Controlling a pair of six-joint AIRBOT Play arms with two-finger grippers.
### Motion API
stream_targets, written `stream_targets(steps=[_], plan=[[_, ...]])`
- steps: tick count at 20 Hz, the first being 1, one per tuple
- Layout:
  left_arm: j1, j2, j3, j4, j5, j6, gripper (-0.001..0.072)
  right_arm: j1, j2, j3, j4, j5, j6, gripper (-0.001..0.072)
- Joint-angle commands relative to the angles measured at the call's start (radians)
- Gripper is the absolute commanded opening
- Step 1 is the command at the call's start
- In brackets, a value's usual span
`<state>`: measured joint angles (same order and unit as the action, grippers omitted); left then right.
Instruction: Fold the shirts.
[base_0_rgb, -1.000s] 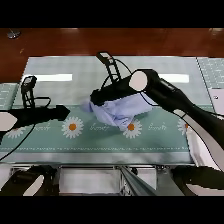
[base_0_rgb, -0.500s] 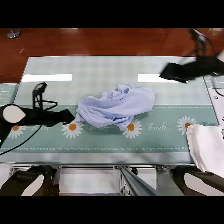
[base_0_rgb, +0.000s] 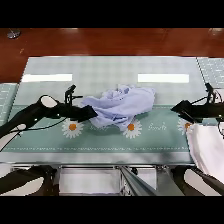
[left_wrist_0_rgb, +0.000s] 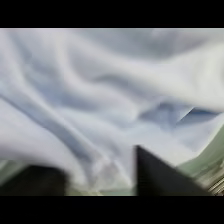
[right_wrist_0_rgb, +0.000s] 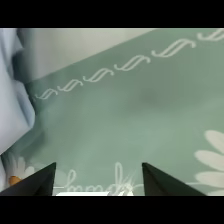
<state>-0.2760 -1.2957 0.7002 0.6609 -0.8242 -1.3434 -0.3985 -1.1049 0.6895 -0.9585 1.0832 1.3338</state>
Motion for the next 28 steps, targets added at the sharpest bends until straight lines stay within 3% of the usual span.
stream_targets(steps=[1, 9, 19, 20, 21, 22, 25, 28], plan=[[0.003, -0.037, 0.099, -0.053, 0.027, 0.08, 0.0025, 0.073, -0.07, -0.03, 0.088, -0.085, -0.013, 0.0616], [0.096, -0.036, 0.185, -0.048, -0.122, 0.117, 0.0026, 0.222, -0.436, 0.367, 0.114, -0.138, 0.1, 0.0616], [0.095, -0.036, 0.185, -0.049, -0.119, 0.12, 0.0026, 0.289, -0.755, 0.756, 0.097, 0.02, 0.223, 0.0595], [0.095, -0.036, 0.185, -0.049, -0.119, 0.12, 0.0026, 0.29, -0.77, 0.77, 0.097, 0.031, 0.223, 0.0498], [0.095, -0.036, 0.185, -0.049, -0.119, 0.12, 0.0026, 0.295, -0.781, 0.781, 0.097, 0.042, 0.222, 0.0296], [0.095, -0.036, 0.185, -0.049, -0.119, 0.12, 0.0026, 0.296, -0.783, 0.787, 0.101, 0.047, 0.206, 0.0016], [0.106, -0.034, 0.204, -0.05, -0.12, 0.131, 0.0026, 0.295, -0.778, 0.865, 0.115, 0.119, 0.171, 0.0022], [0.153, 0.01, 0.34, -0.053, -0.118, 0.132, 0.0026, 0.296, -0.737, 1.089, 0.109, 0.184, 0.166, 0.0021]])
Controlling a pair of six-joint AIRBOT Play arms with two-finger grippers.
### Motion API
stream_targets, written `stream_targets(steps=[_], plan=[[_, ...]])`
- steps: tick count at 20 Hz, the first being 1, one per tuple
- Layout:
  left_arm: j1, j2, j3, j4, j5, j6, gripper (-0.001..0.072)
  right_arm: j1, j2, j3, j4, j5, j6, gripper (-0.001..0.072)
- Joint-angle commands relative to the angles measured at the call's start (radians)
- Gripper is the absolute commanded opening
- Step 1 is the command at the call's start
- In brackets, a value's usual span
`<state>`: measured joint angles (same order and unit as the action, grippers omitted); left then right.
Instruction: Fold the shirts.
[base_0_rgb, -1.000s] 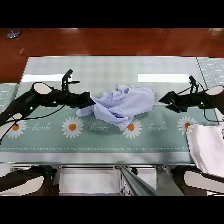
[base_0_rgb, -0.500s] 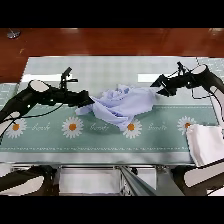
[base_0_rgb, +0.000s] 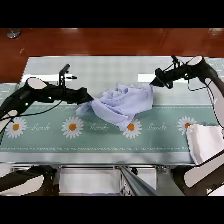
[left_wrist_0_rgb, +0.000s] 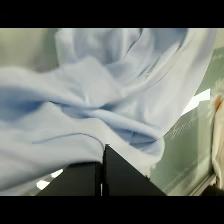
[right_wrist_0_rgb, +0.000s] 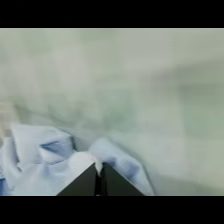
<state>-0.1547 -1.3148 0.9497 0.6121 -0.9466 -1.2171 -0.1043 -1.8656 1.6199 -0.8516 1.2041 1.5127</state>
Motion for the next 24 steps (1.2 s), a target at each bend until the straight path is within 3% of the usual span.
stream_targets(steps=[1, 5, 9, 15, 21, 24], plan=[[0.048, 0.053, 0.158, -0.003, 0.015, 0.006, 0.0026, 0.002, 0.056, 0.255, 0.001, 0.055, -0.013, 0.0022], [0.116, 0.182, 0.401, -0.003, 0.122, 0.019, 0.0025, 0.0, 0.25, 0.518, -0.049, -0.017, -0.032, 0.0022], [0.177, 0.329, 0.524, 0.006, 0.124, 0.02, 0.0025, 0.0, 0.56, 0.502, -0.19, -0.029, -0.083, 0.0022], [0.237, 0.624, 0.536, 0.048, 0.117, 0.02, 0.0025, 0.0, 0.958, 0.437, -0.354, -0.014, -0.103, 0.0022], [0.237, 0.866, 0.536, 0.089, 0.054, 0.01, 0.0025, 0.0, 1.142, 0.437, -0.452, 0.033, -0.096, 0.0022], [0.237, 0.899, 0.523, 0.166, -0.082, -0.076, 0.0025, 0.0, 1.156, 0.434, -0.495, 0.115, -0.08, 0.0022]])
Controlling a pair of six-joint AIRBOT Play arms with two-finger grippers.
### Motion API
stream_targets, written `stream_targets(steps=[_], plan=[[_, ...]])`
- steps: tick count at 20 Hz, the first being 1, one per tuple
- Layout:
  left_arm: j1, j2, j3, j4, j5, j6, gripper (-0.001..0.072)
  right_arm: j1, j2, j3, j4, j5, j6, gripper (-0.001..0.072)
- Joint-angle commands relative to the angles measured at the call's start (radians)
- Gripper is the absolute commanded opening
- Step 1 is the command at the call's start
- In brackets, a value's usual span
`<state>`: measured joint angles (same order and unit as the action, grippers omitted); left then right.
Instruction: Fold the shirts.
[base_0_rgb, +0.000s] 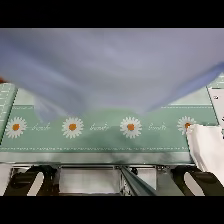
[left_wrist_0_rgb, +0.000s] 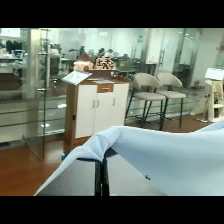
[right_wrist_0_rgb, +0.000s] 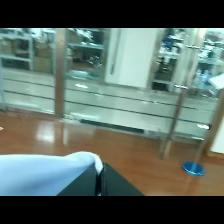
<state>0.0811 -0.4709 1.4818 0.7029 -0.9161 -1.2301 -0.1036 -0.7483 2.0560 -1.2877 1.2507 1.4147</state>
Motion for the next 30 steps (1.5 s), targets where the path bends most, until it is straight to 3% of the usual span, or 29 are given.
stream_targets(steps=[1, 4, 7, 12, 18, 20, 21, 22, 23, 27, 30], plan=[[0.002, 0.053, -0.036, 0.098, -0.161, -0.095, 0.0025, 0.0, 0.039, -0.031, -0.056, 0.071, 0.023, 0.0022], [0.002, 0.037, -0.204, 0.103, -0.24, -0.11, 0.0025, 0.0, 0.013, -0.179, -0.015, 0.078, 0.039, 0.0022], [0.002, -0.023, -0.426, 0.102, -0.236, -0.11, 0.0025, 0.0, -0.082, -0.372, 0.108, 0.069, 0.023, 0.0022], [-0.021, -0.266, -0.673, 0.102, -0.092, -0.062, 0.0026, 0.002, -0.395, -0.559, 0.22, -0.022, -0.014, 0.0022], [-0.063, -0.651, -0.678, 0.093, 0.138, -0.039, 0.0025, 0.002, -0.727, -0.559, 0.445, -0.152, -0.014, 0.0022], [-0.063, -0.746, -0.654, 0.066, 0.146, -0.038, 0.0026, 0.001, -0.78, -0.555, 0.452, -0.159, -0.008, 0.0023], [-0.063, -0.781, -0.638, 0.062, 0.137, -0.039, 0.0043, -0.009, -0.795, -0.556, 0.447, -0.151, -0.006, 0.0166], [-0.06, -0.81, -0.614, 0.071, 0.108, -0.038, 0.0277, -0.029, -0.801, -0.555, 0.442, -0.129, -0.007, 0.0584], [-0.048, -0.829, -0.583, 0.098, 0.07, -0.04, 0.0704, -0.058, -0.8, -0.555, 0.429, -0.09, -0.031, 0.0619], [0.058, -0.852, -0.484, 0.224, -0.065, -0.075, 0.0699, -0.21, -0.789, -0.596, 0.137, 0.282, -0.082, 0.0617], [0.093, -0.905, -0.484, 0.185, -0.087, -0.073, 0.0698, -0.282, -0.698, -0.868, 0.132, 0.251, -0.052, 0.0616]])
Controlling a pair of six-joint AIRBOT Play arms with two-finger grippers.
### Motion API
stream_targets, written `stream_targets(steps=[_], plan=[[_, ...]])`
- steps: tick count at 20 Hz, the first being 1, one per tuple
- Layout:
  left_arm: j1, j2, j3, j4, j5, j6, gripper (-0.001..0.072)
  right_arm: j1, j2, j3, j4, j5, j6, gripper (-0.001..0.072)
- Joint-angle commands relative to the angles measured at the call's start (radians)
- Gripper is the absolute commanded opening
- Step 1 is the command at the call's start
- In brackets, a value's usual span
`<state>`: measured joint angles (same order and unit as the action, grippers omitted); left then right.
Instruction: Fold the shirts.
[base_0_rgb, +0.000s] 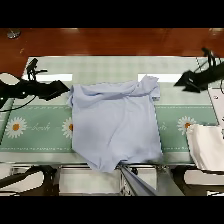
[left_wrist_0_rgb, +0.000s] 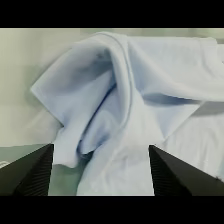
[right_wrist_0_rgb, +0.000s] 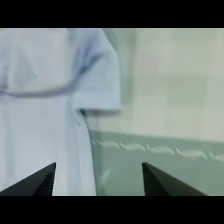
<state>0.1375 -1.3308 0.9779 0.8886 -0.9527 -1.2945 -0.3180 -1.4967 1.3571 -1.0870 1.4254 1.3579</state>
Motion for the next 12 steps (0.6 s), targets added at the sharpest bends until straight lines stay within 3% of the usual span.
stream_targets(steps=[1, 4, 9, 10, 11, 12], plan=[[0.03, -0.073, 0.02, -0.05, -0.066, 0.031, 0.0698, -0.069, 0.085, -0.267, -0.058, 0.051, -0.004, 0.0616], [-0.019, -0.156, 0.023, -0.188, -0.056, 0.139, 0.0698, -0.045, 0.148, -0.473, -0.046, 0.053, -0.056, 0.0616], [-0.09, -0.248, 0.092, -0.229, -0.048, 0.138, 0.0674, 0.046, 0.158, -0.647, -0.044, 0.054, -0.07, 0.0616], [-0.1, -0.256, 0.105, -0.228, -0.055, 0.138, 0.0448, 0.085, 0.158, -0.663, -0.049, 0.045, -0.07, 0.0616], [-0.104, -0.259, 0.115, -0.228, -0.069, 0.142, 0.0022, 0.123, 0.158, -0.672, -0.053, 0.043, -0.07, 0.0616], [-0.107, -0.259, 0.122, -0.228, -0.071, 0.143, 0.0025, 0.16, 0.158, -0.674, -0.054, 0.043, -0.07, 0.0616]])
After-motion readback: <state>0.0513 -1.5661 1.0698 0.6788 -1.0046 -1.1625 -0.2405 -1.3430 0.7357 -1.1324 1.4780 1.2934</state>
